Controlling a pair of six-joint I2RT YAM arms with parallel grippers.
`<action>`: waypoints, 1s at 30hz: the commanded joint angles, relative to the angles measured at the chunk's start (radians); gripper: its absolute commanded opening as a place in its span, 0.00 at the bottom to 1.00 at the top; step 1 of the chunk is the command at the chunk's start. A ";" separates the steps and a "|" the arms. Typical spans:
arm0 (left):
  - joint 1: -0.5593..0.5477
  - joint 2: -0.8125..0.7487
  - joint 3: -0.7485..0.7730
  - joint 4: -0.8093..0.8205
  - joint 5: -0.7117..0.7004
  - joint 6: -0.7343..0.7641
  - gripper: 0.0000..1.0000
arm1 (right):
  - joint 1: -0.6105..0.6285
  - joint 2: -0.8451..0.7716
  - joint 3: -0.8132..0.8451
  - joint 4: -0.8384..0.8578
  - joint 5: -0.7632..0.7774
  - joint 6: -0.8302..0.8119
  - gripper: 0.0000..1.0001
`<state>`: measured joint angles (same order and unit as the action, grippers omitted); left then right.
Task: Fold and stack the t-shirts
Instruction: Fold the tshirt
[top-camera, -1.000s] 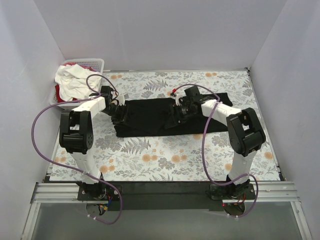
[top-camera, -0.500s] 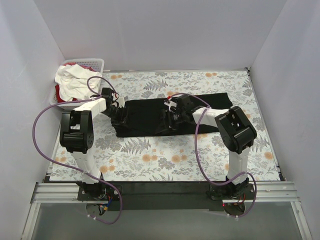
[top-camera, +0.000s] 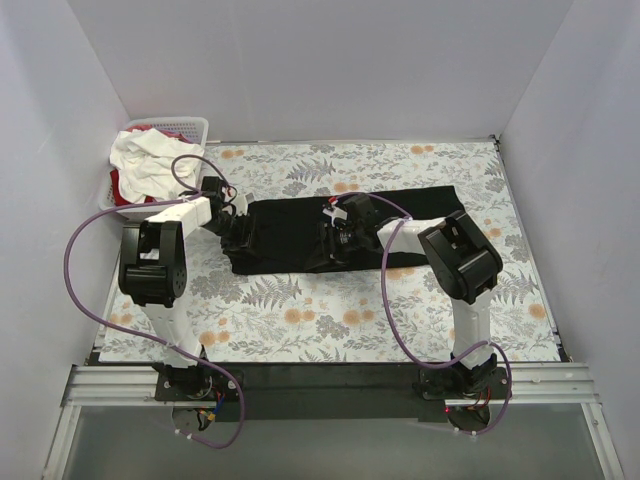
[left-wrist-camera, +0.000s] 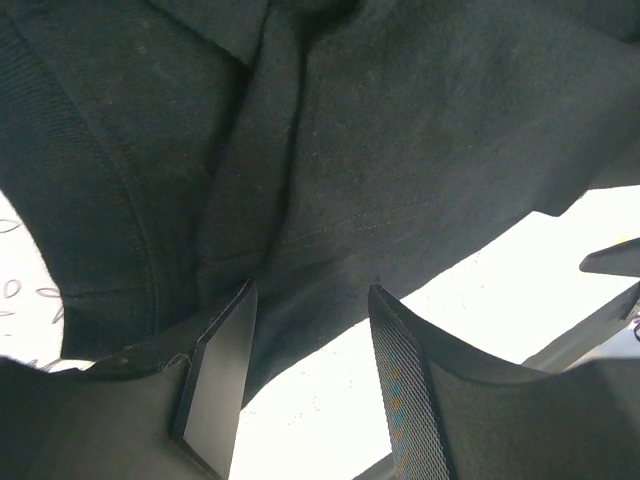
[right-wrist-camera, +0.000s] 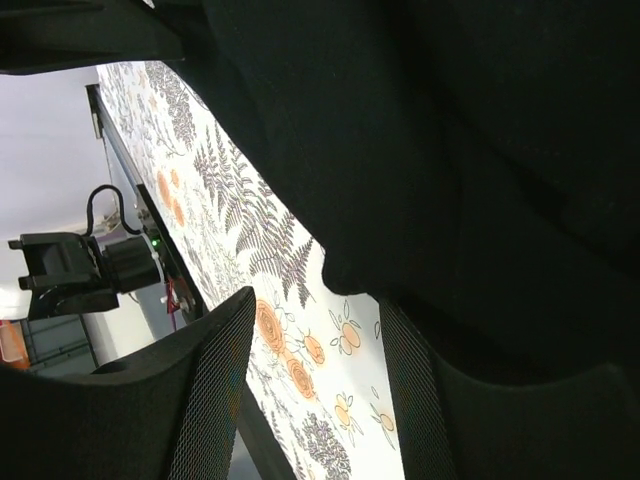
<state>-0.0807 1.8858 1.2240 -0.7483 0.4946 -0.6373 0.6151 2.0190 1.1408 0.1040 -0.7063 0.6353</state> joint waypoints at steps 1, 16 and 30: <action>0.032 -0.043 0.014 -0.005 -0.015 -0.002 0.48 | 0.008 0.017 0.001 0.030 0.027 0.015 0.59; 0.036 0.025 0.075 0.004 0.085 -0.015 0.44 | 0.006 0.030 0.030 0.031 0.025 -0.017 0.29; 0.036 0.055 0.121 -0.008 0.084 -0.004 0.18 | -0.025 0.034 0.093 0.028 0.030 -0.040 0.01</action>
<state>-0.0486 1.9457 1.3182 -0.7578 0.5659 -0.6476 0.6014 2.0449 1.2034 0.1143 -0.6769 0.6121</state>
